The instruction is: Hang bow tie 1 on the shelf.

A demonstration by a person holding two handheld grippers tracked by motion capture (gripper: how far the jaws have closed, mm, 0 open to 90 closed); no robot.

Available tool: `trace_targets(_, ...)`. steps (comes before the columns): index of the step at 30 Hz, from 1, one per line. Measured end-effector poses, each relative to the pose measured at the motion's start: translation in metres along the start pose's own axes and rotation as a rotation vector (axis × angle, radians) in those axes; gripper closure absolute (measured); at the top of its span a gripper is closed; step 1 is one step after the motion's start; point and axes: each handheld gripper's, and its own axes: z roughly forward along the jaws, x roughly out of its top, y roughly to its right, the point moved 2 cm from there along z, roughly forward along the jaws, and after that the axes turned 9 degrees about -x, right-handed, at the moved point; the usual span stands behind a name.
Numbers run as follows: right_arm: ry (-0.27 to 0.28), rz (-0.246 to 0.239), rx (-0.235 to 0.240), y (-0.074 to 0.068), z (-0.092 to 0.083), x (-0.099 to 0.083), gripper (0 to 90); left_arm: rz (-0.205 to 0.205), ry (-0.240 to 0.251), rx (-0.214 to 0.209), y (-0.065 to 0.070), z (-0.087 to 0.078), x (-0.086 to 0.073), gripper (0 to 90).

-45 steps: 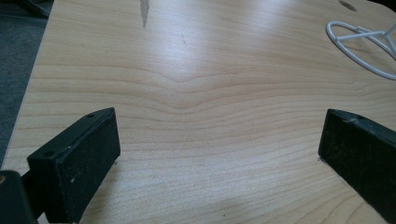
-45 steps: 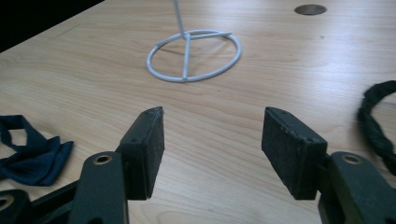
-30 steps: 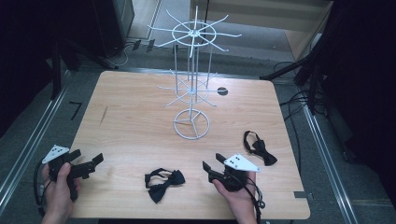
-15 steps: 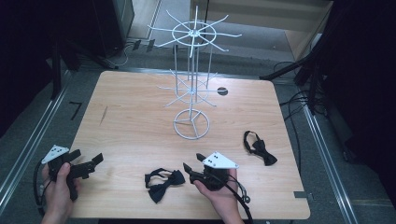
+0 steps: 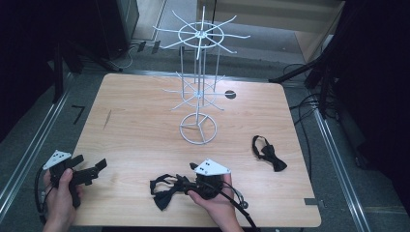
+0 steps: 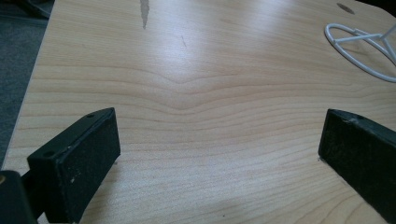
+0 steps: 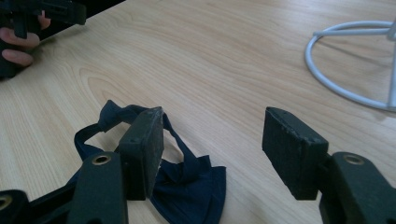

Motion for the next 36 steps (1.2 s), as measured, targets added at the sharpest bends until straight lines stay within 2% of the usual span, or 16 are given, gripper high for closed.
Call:
trace_targets(3, -0.013, 0.003, 0.017, -0.004, 0.004, -0.001, 39.8, 0.0, 0.0, 0.0, 0.0, 0.0, 0.0, 0.0)
trace_targets(16, -0.048, -0.044, 0.062, -0.025, 0.019, 0.0, 41.1, -0.002, 0.0, -0.002, 0.0, 0.0, 0.0, 0.0)
trace_targets(20, -0.061, -0.049, 0.066, -0.026, 0.022, -0.001, 43.4, -0.002, 0.0, -0.002, 0.0, 0.0, 0.0, 0.0)
trace_targets(23, -0.078, -0.065, 0.041, -0.027, 0.024, -0.004, 47.5, -0.002, 0.0, -0.002, 0.0, 0.0, 0.0, 0.0)
trace_targets(27, -0.094, -0.071, 0.047, -0.029, 0.026, -0.006, 48.6, -0.002, 0.0, -0.002, 0.0, 0.0, 0.0, 0.0)
trace_targets(28, -0.112, -0.085, 0.046, -0.03, 0.028, -0.008, 50.9, -0.002, -0.001, -0.002, 0.0, 0.0, 0.0, 0.0)
trace_targets(30, -0.115, -0.091, 0.04, -0.03, 0.029, -0.009, 52.1, -0.002, -0.001, -0.002, 0.0, 0.0, 0.0, 0.0)
trace_targets(31, -0.127, -0.095, 0.029, -0.031, 0.031, -0.01, 59.0, -0.002, -0.001, -0.002, 0.0, 0.0, 0.0, 0.0)
trace_targets(32, -0.132, -0.098, 0.026, -0.031, 0.031, -0.011, 63.0, -0.002, -0.001, -0.002, 0.0, 0.0, 0.0, 0.0)
trace_targets(33, -0.132, -0.098, 0.026, -0.031, 0.031, -0.011, 63.0, -0.002, -0.001, -0.002, 0.0, 0.0, 0.0, 0.0)
trace_targets(36, -0.147, -0.097, 0.036, -0.029, 0.031, -0.011, 78.0, -0.003, -0.001, -0.002, 0.0, 0.0, 0.0, 0.0)
